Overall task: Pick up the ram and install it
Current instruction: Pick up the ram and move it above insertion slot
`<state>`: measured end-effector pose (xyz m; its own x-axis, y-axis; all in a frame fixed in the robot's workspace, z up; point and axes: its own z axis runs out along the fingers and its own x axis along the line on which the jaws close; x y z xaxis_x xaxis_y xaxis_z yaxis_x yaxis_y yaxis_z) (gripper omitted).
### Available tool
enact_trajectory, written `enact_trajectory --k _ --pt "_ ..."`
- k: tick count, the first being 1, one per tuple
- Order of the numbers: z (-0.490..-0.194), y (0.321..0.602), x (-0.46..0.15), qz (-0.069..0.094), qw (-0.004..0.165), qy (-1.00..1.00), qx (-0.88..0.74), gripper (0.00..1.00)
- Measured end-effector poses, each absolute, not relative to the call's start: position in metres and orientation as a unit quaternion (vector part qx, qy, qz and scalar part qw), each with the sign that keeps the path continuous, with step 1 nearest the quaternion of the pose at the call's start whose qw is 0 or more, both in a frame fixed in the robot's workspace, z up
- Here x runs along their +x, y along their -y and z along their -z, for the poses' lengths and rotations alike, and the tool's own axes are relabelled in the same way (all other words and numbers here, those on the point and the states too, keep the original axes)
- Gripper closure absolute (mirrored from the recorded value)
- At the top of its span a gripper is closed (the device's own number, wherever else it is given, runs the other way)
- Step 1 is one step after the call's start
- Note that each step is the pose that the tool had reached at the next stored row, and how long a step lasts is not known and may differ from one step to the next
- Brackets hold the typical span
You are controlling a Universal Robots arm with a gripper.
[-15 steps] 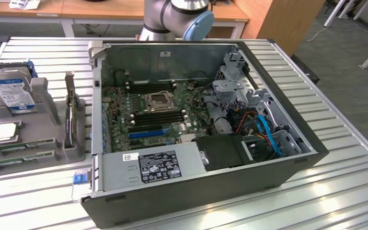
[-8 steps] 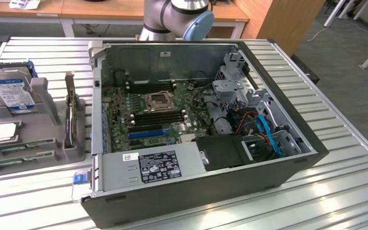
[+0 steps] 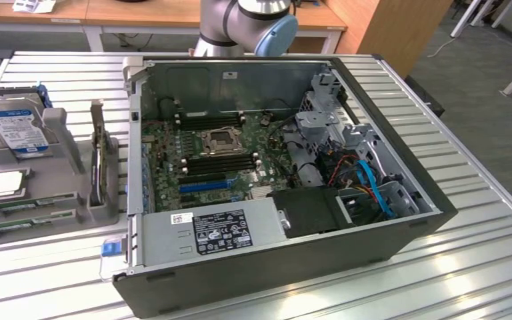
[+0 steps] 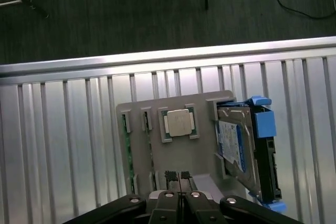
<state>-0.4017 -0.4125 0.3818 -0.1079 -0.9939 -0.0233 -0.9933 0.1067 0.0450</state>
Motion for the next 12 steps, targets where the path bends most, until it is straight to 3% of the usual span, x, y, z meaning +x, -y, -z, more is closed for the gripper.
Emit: enact_trajectory --k 12 --pt "-0.3817 0.4125 -0.4017 0.024 0.008 0.711 0.703 0.9"
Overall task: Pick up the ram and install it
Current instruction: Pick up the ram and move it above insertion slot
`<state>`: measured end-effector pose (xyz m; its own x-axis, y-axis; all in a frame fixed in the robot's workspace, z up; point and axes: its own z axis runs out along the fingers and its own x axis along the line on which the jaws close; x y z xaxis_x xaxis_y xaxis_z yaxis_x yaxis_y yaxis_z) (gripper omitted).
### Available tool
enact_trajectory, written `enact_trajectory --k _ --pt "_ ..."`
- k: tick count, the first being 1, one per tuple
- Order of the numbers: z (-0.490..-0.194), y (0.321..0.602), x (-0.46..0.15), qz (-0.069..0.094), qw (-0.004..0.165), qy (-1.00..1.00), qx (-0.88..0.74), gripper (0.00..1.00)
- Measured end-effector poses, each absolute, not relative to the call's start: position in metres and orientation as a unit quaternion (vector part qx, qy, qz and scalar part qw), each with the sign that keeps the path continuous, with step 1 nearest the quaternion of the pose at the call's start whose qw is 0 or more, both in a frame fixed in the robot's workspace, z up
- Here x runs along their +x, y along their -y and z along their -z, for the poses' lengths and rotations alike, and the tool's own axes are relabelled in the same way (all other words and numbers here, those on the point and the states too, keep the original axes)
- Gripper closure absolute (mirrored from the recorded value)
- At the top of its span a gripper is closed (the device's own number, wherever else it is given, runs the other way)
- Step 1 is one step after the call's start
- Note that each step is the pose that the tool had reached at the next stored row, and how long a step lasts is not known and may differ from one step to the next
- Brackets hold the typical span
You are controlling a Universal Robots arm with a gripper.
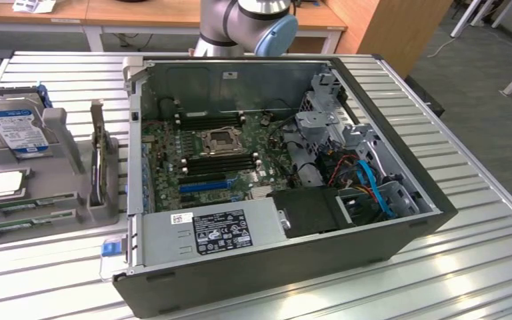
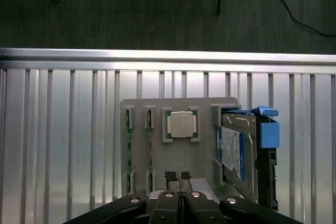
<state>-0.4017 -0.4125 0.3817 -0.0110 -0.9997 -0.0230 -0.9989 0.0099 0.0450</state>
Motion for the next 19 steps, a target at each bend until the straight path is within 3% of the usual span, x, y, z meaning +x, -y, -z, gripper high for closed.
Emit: enact_trajectory --k 19 --pt "-0.3817 0.4125 -0.4018 0.024 0.008 0.707 0.706 0.89"
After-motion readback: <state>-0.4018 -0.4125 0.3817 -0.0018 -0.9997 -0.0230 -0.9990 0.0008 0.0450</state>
